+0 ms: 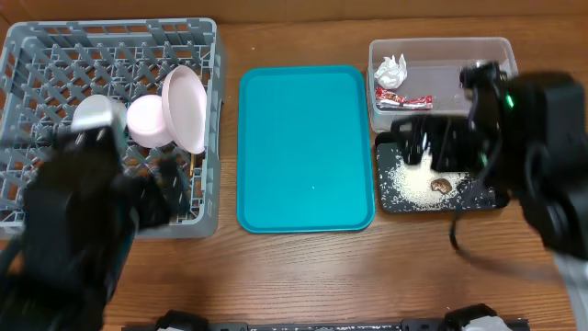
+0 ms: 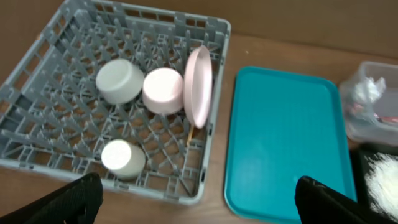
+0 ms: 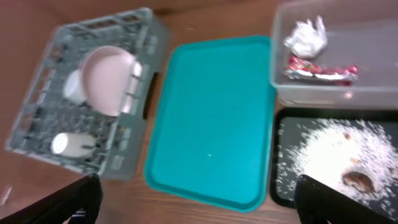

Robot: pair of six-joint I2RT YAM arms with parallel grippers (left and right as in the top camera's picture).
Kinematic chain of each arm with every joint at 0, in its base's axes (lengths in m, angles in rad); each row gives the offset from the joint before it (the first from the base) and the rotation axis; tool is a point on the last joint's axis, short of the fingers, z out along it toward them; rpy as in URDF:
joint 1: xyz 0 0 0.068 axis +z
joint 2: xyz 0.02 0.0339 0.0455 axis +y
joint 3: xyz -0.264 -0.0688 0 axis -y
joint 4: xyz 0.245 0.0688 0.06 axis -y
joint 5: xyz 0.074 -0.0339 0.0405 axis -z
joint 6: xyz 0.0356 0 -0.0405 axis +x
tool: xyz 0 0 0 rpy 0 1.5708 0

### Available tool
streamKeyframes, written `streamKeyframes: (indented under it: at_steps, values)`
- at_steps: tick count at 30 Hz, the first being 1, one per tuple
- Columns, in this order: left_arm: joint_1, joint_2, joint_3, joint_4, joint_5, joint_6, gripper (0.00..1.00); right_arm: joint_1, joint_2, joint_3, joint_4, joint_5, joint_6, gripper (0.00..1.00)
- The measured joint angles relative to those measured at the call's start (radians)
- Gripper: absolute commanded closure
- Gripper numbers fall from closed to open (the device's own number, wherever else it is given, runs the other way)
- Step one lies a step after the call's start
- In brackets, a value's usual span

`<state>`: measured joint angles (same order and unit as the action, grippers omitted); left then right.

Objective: Sort waste into correct bins and load items into the dishwasher

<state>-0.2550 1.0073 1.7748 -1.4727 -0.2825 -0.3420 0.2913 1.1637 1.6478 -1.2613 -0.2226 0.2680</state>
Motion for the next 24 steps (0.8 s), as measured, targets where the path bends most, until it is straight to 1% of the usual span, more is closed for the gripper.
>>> streamKeyframes:
  at_steps: [3, 7, 11, 19, 22, 24]
  values:
    - [0.000, -0.034, 0.001, 0.005, 0.035, -0.013, 0.00, 0.024, -0.039, 0.000, -0.003, 0.005, -0.003, 0.00]
    - [0.000, -0.029, 0.001, 0.089, 0.082, -0.082, 0.00, 0.025, -0.044, 0.000, -0.012, 0.014, -0.003, 0.00]
    - [0.000, -0.008, 0.001, 0.081, 0.101, -0.117, 0.00, 0.024, -0.028, 0.000, -0.011, 0.018, -0.003, 0.00]
    - [0.000, -0.003, 0.001, 0.080, 0.115, -0.133, 0.00, 0.025, 0.001, 0.000, -0.014, 0.021, -0.003, 0.00]
    - [0.000, -0.003, 0.001, 0.080, 0.115, -0.136, 0.00, 0.025, 0.017, 0.000, -0.051, 0.022, -0.003, 0.00]
    - [0.000, -0.003, 0.001, 0.080, 0.115, -0.137, 0.00, 0.025, 0.024, 0.000, -0.047, 0.025, -0.004, 0.00]
